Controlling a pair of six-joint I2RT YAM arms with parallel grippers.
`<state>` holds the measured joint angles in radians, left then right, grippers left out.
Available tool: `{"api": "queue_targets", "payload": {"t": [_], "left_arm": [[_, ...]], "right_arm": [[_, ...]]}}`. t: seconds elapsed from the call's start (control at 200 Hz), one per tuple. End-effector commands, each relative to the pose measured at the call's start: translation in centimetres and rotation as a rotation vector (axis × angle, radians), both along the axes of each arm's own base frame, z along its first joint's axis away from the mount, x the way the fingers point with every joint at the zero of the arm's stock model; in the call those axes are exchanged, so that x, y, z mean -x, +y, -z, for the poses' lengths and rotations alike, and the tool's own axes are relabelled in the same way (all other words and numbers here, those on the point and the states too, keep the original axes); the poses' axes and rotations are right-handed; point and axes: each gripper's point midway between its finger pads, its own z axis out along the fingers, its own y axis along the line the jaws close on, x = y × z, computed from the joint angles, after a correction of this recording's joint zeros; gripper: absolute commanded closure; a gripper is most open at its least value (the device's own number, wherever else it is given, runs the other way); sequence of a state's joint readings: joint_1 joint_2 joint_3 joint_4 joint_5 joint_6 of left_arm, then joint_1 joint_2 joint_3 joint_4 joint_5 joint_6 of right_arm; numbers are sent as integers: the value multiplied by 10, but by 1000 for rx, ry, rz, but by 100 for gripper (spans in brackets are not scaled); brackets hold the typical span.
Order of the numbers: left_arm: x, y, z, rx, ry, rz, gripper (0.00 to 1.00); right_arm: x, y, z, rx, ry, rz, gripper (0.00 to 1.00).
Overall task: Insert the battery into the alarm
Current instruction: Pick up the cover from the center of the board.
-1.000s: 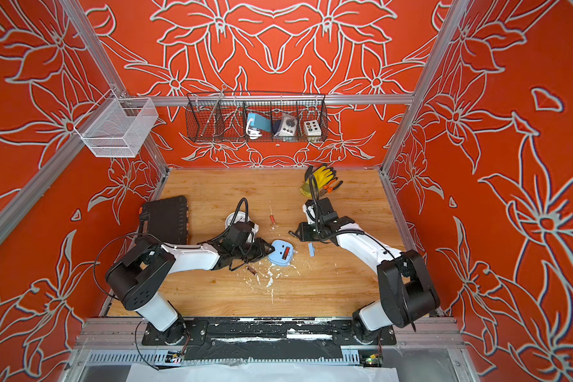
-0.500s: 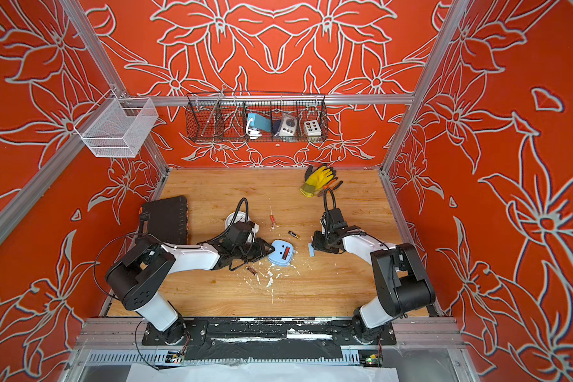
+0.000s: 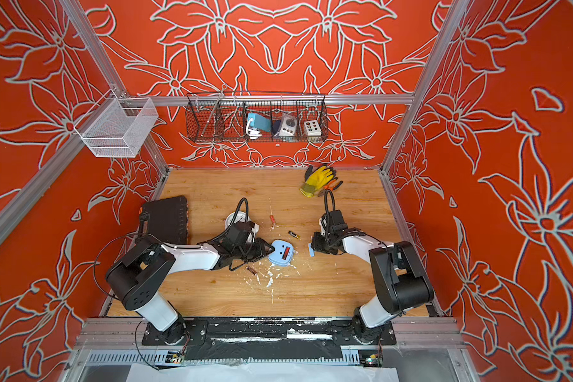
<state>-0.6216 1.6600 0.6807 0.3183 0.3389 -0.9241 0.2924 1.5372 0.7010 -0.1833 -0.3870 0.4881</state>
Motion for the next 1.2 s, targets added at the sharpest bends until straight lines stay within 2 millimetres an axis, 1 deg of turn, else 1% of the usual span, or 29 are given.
{"api": "queue_targets", "payload": {"t": [0.0, 0.175, 0.445, 0.726, 0.826, 0.986, 1.196], "left_arm": [[17, 15, 32, -80, 99, -4, 64], [17, 14, 32, -74, 102, -1, 64], [17, 14, 32, -74, 102, -4, 64], [16, 12, 30, -61, 103, -7, 64], [17, 12, 29, -57, 105, -6, 64], [18, 9, 26, -23, 117, -13, 64], [19, 0, 18, 46, 125, -5, 64]], "right_arm": [[26, -7, 14, 23, 81, -11, 79], [30, -6, 15, 17, 88, -26, 82], [27, -4, 7, 2, 76, -25, 92], [27, 2, -2, -44, 69, -9, 98], [26, 4, -7, -62, 63, -6, 99], [24, 6, -23, -91, 26, 10, 99], [22, 9, -43, -152, -47, 123, 100]]}}
